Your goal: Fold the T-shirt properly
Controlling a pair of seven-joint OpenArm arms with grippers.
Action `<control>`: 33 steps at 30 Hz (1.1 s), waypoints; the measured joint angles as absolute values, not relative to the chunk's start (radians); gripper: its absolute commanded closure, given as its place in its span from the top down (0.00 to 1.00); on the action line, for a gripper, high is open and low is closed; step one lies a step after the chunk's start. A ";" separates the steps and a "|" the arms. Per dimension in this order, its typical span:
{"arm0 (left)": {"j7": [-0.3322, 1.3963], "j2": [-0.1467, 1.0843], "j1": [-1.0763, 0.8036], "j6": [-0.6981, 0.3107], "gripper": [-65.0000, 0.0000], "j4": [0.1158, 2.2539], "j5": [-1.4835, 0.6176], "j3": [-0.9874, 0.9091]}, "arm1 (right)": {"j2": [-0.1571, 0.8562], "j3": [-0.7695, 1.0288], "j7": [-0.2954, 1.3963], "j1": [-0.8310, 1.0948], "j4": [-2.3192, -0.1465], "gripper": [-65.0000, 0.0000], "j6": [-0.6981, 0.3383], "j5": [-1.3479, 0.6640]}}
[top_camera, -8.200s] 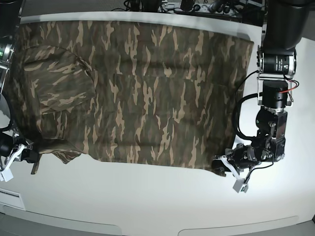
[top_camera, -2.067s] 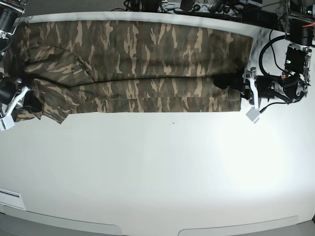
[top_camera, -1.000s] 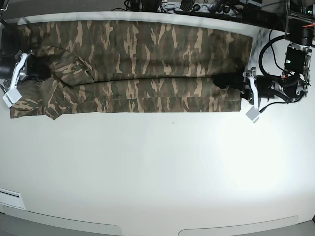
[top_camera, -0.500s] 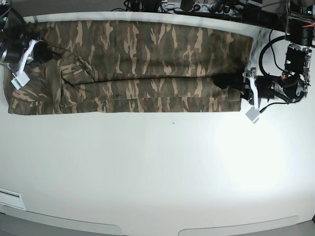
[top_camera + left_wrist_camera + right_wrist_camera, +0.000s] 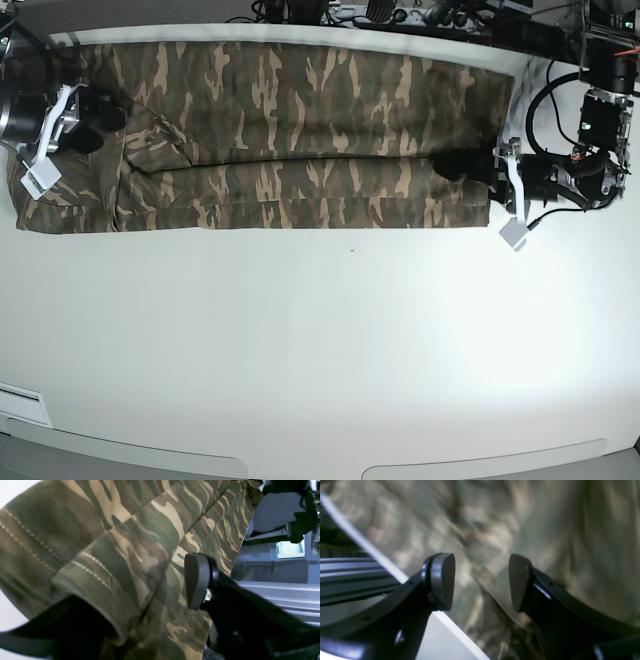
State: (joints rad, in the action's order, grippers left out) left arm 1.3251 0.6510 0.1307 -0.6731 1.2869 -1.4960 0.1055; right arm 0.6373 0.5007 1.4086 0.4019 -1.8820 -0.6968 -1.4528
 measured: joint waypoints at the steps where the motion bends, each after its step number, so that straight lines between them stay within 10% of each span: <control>1: 1.325 0.651 0.131 -0.673 0.52 1.287 -1.496 0.105 | 0.643 0.510 1.406 0.401 -1.922 0.56 -0.697 -1.470; 5: 1.325 0.651 0.131 -0.673 0.52 1.287 -1.496 0.105 | 0.647 0.550 1.411 0.402 -2.031 0.51 -0.697 -1.465; 9: 1.325 0.651 0.133 -0.674 0.41 1.287 -1.482 0.105 | 0.618 0.555 1.413 0.402 -2.042 0.00 -0.696 -1.466; 19: 1.338 0.651 0.163 -0.674 0.62 1.283 -1.459 -0.062 | 0.450 0.554 0.979 0.402 -1.926 0.00 -0.694 -0.927; 33: 1.343 0.645 0.175 -0.648 0.62 1.282 -1.459 -0.301 | 0.421 0.553 0.958 0.339 -1.659 0.00 -0.693 -0.893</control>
State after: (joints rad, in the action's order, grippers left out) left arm 1.3430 0.6453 0.1745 -0.6479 1.2819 -1.4586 -0.3008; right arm 0.4206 0.5533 0.9585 0.3393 -1.6592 -0.6930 -0.8932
